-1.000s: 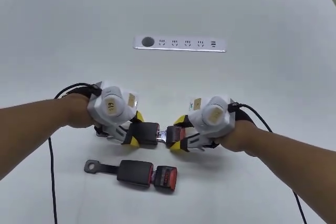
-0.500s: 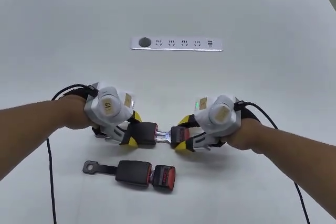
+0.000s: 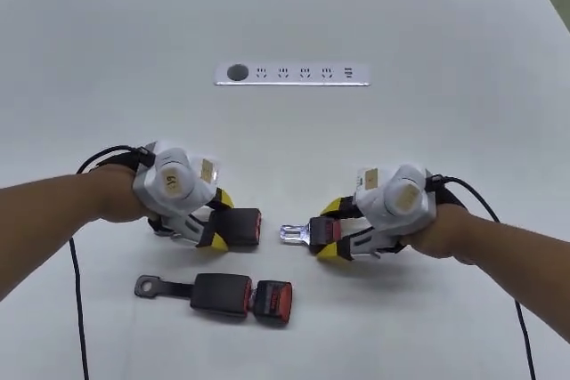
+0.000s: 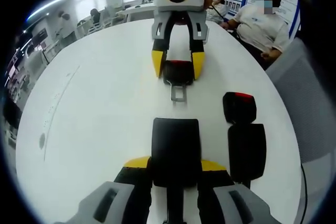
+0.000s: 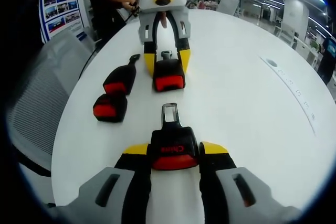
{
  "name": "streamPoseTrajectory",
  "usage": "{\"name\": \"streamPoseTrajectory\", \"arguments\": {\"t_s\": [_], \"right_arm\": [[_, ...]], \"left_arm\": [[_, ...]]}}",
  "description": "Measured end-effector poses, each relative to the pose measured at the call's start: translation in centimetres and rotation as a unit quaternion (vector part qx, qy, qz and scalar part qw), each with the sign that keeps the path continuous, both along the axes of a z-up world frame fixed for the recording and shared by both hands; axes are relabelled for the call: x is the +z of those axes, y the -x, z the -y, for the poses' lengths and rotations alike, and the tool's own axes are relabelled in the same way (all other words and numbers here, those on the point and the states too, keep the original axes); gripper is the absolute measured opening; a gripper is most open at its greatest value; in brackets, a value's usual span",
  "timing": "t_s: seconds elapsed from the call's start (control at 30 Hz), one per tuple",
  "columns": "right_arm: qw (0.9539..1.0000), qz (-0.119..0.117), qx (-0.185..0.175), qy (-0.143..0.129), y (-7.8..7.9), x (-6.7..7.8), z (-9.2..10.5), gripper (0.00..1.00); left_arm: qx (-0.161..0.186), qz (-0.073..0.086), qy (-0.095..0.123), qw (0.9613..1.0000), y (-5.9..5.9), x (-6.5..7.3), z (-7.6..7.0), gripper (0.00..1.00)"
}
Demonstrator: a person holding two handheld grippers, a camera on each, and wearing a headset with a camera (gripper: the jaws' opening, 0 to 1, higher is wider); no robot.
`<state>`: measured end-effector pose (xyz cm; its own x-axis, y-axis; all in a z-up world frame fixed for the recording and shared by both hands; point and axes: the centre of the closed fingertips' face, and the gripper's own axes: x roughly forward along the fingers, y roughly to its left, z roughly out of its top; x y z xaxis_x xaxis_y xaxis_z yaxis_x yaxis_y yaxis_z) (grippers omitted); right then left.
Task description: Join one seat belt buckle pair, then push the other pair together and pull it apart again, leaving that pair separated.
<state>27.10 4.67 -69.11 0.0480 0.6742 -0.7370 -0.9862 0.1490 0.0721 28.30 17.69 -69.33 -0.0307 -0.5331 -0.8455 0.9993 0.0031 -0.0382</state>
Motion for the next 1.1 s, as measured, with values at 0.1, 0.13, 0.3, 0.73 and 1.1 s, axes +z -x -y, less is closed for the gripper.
{"name": "streamPoseTrajectory", "arguments": {"t_s": [0.1,0.13,0.3,0.73,1.1], "right_arm": [[1.0000,-0.002,-0.001,0.002,-0.1,0.1,1.0,0.34],[1.0000,-0.002,-0.001,0.003,-0.1,0.1,1.3,0.34],[1.0000,-0.001,-0.004,0.009,-0.3,0.0,2.5,0.34],[0.9997,0.000,-0.018,0.016,-0.3,-0.2,5.3,0.35],[0.9995,-0.002,-0.021,0.024,-0.1,-0.4,7.6,0.35]], "left_arm": [[0.000,0.000,0.000,1.0000,0.0,0.0,0.0,0.33],[-0.001,0.000,0.000,1.0000,0.0,0.1,0.0,0.33],[0.000,0.000,0.000,1.0000,0.0,0.1,0.0,0.34],[0.000,0.000,-0.001,1.0000,0.0,0.1,-0.1,0.34],[0.001,-0.001,-0.002,1.0000,0.1,0.3,0.1,0.34]]}}
